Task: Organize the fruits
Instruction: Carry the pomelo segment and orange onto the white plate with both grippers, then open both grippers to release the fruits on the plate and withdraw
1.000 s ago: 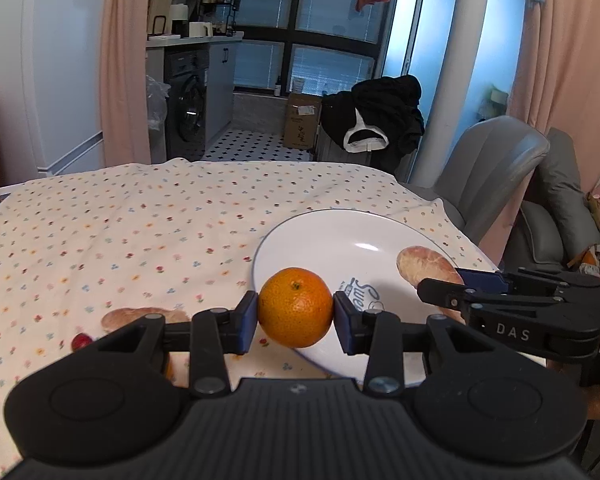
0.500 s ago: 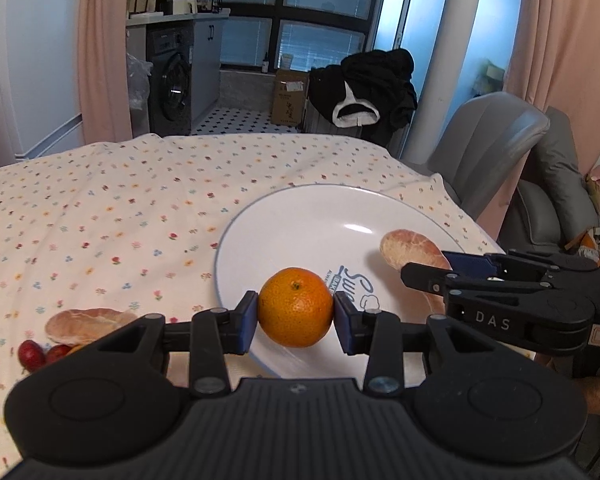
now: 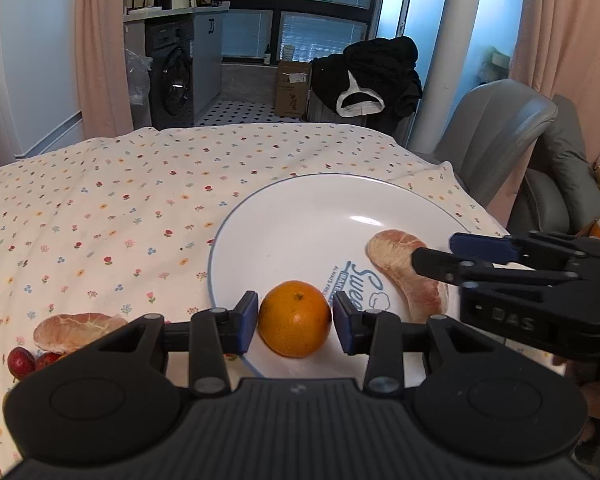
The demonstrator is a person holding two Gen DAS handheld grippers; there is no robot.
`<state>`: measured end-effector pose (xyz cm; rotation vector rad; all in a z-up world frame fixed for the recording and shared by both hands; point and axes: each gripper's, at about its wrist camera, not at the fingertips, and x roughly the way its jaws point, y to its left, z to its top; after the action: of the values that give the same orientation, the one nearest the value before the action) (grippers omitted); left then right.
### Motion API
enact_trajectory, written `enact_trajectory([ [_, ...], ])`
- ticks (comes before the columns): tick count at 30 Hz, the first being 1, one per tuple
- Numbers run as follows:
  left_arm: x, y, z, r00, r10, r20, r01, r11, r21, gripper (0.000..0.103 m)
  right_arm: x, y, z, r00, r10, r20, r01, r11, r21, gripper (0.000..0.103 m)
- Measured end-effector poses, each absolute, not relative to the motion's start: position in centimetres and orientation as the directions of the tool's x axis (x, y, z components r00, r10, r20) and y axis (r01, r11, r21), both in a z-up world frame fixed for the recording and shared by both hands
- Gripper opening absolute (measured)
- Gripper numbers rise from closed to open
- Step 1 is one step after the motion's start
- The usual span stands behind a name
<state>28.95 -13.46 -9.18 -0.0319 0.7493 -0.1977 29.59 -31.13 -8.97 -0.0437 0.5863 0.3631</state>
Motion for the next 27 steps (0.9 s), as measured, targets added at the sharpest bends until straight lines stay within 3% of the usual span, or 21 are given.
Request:
enact_trajectory([
  [11,27.3,-12.8,-6.9,0.743,-0.182,-0.644,0.157,0.983,-0.097,0.043,27.7,-31.3,-8.0,0.772,0.339,-0.537,-0.343,0.934,0.096,0.044],
  [17,25.4,-12.1,-5.3,0.767,-0.179,-0.616,0.148,0.984,-0.101,0.057,26.2,-30.8,-7.1,0.776,0.360,-0.518,-0.357,0.928,0.111,0.053],
  [21,24.1,-11.4,-4.4,0.785,-0.173,-0.595,0.143,0.985,-0.099,0.072,25.2,-30.8,-6.4,0.783,0.370,-0.500,-0.359,0.925,0.122,0.071],
  [26,22.6,-10.5,-3.6,0.802,-0.158,-0.576,0.126,0.987,-0.095,0.074,23.9,-30.7,-5.4,0.799,0.378,-0.468,-0.365,0.923,0.123,0.089],
  [27,22.3,-10.2,-3.5,0.806,-0.154,-0.572,0.119,0.988,-0.099,0.079,23.7,-30.8,-5.3,0.801,0.380,-0.462,-0.363,0.923,0.128,0.095],
])
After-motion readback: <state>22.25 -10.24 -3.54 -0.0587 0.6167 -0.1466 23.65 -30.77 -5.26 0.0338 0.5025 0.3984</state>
